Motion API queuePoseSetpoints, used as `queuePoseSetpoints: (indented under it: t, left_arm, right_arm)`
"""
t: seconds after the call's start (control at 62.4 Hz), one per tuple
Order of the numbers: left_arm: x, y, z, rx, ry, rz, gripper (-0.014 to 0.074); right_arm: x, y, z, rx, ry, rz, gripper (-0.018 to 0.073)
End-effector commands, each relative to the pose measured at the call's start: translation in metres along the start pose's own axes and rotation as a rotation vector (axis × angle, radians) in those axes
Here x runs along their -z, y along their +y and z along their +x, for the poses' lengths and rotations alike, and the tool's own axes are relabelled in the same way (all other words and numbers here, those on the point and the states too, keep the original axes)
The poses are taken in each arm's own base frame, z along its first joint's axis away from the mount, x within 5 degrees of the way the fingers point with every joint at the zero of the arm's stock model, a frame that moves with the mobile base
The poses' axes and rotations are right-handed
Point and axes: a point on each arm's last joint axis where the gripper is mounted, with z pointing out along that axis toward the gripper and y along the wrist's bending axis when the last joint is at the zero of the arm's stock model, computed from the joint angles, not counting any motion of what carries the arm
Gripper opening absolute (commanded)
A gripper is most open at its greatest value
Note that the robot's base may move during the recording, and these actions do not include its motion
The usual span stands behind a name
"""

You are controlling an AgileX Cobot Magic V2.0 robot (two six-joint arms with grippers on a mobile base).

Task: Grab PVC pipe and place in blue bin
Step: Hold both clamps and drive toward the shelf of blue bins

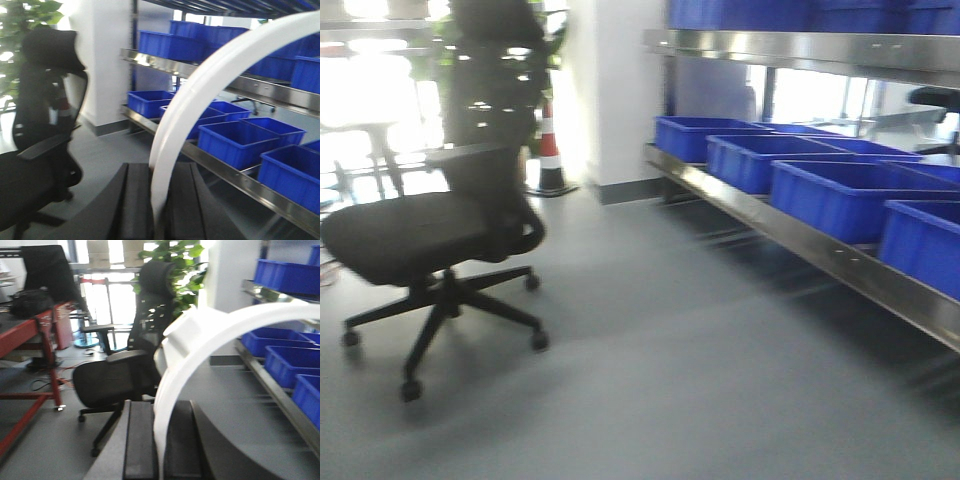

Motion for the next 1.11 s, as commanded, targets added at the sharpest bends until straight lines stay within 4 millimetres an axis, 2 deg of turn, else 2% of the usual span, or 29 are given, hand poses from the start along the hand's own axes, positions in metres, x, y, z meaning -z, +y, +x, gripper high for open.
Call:
queuePoseSetpoints:
  t: [0.0,1.09]
  left_arm:
    - [0.0011,0.0004,-0.0031,0.003,-0.032,-0.002,-0.0111]
    - [0.0011,0.0004,-0.0031,0.003,-0.032,-0.002,-0.0111]
  right_arm:
    - [0.0018,0.0004,-0.0033,0.004,-0.032,-0.002,-0.0168]
    - [0.0018,0.0004,-0.0038,0.004,-0.038,-0.002,-0.0168]
